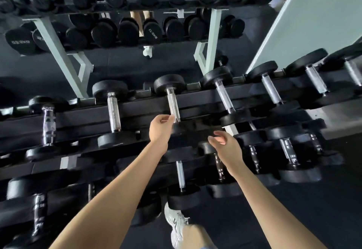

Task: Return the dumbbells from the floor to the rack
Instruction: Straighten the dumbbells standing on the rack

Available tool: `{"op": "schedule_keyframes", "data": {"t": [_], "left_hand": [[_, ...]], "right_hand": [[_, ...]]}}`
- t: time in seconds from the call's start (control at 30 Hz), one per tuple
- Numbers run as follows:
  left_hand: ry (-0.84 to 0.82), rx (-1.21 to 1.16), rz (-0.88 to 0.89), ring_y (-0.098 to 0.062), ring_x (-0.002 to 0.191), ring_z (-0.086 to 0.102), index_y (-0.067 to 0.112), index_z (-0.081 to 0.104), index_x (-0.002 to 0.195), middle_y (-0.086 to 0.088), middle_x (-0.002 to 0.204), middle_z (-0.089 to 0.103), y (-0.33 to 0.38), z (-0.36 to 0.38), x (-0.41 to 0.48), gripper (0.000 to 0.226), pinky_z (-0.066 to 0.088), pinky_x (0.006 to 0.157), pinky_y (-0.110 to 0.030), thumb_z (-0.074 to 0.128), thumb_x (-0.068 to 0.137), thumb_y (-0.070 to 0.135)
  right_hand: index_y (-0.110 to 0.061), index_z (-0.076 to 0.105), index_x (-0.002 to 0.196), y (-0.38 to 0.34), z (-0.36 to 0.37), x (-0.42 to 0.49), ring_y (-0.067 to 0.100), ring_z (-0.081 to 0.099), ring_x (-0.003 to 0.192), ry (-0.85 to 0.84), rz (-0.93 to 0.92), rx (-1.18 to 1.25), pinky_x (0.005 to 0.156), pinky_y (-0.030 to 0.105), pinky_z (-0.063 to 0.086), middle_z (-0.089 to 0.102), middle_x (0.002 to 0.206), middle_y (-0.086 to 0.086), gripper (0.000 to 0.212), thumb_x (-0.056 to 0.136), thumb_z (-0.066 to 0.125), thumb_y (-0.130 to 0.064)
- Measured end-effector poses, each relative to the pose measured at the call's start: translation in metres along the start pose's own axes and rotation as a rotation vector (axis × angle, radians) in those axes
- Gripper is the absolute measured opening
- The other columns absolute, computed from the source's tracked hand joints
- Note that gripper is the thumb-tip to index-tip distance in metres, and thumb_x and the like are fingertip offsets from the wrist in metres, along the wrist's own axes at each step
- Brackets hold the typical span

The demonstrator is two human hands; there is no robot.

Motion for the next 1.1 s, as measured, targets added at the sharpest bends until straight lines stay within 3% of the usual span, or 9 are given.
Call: {"op": "schedule_keyframes", "data": {"t": [0.1,0.23,0.47,0.57,0.67,0.83,0.97,1.1], "left_hand": [[-0.034,-0.020,0.012,-0.012,0.066,0.056,0.022,0.061,0.084,0.004,0.077,0.061,-0.004,0.009,-0.026,0.008,0.057,0.085,-0.039,0.063,0.089,0.028],[-0.072,-0.037,0.030,-0.014,0.075,0.058,0.016,0.062,0.092,-0.003,0.087,0.062,0.004,0.035,-0.038,0.009,0.057,0.082,-0.034,0.061,0.090,0.024],[-0.073,0.009,0.032,-0.015,0.083,0.060,0.014,0.062,0.101,-0.003,0.096,0.063,0.030,0.127,-0.009,0.017,0.056,0.087,-0.035,0.059,0.092,0.028],[-0.048,0.034,0.003,-0.018,0.086,0.062,0.016,0.063,0.100,-0.004,0.097,0.065,0.041,0.172,0.011,0.018,0.054,0.092,-0.040,0.060,0.090,0.031],[0.008,0.058,-0.038,-0.028,0.103,0.065,0.018,0.064,0.101,-0.009,0.107,0.070,0.046,0.206,0.034,0.020,0.052,0.096,-0.043,0.060,0.089,0.034],[0.019,0.050,-0.136,-0.028,0.114,0.061,0.011,0.056,0.129,-0.007,0.122,0.066,0.047,0.240,0.066,0.047,0.047,0.101,-0.040,0.057,0.091,0.040],[-0.008,-0.099,-0.202,-0.022,0.091,0.066,0.013,0.061,0.119,-0.004,0.102,0.069,0.044,0.256,0.080,0.031,0.054,0.076,-0.025,0.055,0.095,0.030],[-0.039,-0.266,-0.241,-0.024,0.080,0.067,0.014,0.061,0.114,-0.006,0.092,0.070,0.041,0.259,0.086,0.021,0.058,0.080,-0.036,0.058,0.093,0.020]], "right_hand": [[-0.018,0.064,0.117,0.013,-0.024,-0.013,0.016,0.062,0.109,0.011,0.006,0.008,0.099,0.036,0.046,0.068,0.111,-0.004,0.032,0.089,0.062,-0.035],[-0.016,0.064,0.119,0.015,-0.055,-0.001,0.016,0.061,0.112,0.037,-0.014,0.008,0.099,0.036,0.045,0.068,0.116,-0.003,0.033,0.092,0.060,-0.034],[-0.016,0.065,0.115,0.009,-0.110,0.083,0.019,0.064,0.107,0.066,-0.054,-0.061,0.094,0.035,0.046,0.071,0.110,0.001,0.032,0.090,0.062,-0.036],[-0.019,0.064,0.116,0.007,-0.125,0.127,0.018,0.063,0.110,-0.003,-0.057,-0.147,0.092,0.032,0.043,0.070,0.113,-0.001,0.033,0.092,0.059,-0.040],[-0.018,0.062,0.121,0.008,-0.123,0.171,0.018,0.061,0.115,-0.113,-0.079,-0.214,0.093,0.030,0.042,0.068,0.121,-0.001,0.038,0.092,0.058,-0.042],[-0.015,0.058,0.126,0.000,-0.099,0.225,0.022,0.059,0.117,-0.347,-0.053,-0.291,0.093,0.032,0.043,0.065,0.125,0.001,0.049,0.093,0.051,-0.051],[-0.017,0.065,0.105,0.002,-0.070,0.234,0.022,0.066,0.092,-0.582,0.026,-0.260,0.083,0.039,0.050,0.071,0.096,0.000,0.050,0.088,0.049,-0.061],[-0.024,0.065,0.102,0.009,-0.062,0.242,0.021,0.067,0.092,-0.574,-0.013,-0.410,0.074,0.032,0.047,0.072,0.095,-0.004,0.036,0.088,0.053,-0.054]]}}
Point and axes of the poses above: each hand's wrist, its own x-axis towards the middle knuckle, its own z-axis out of the palm, y = z × x, the point moved 2 cm from there along x, towards the middle knuckle
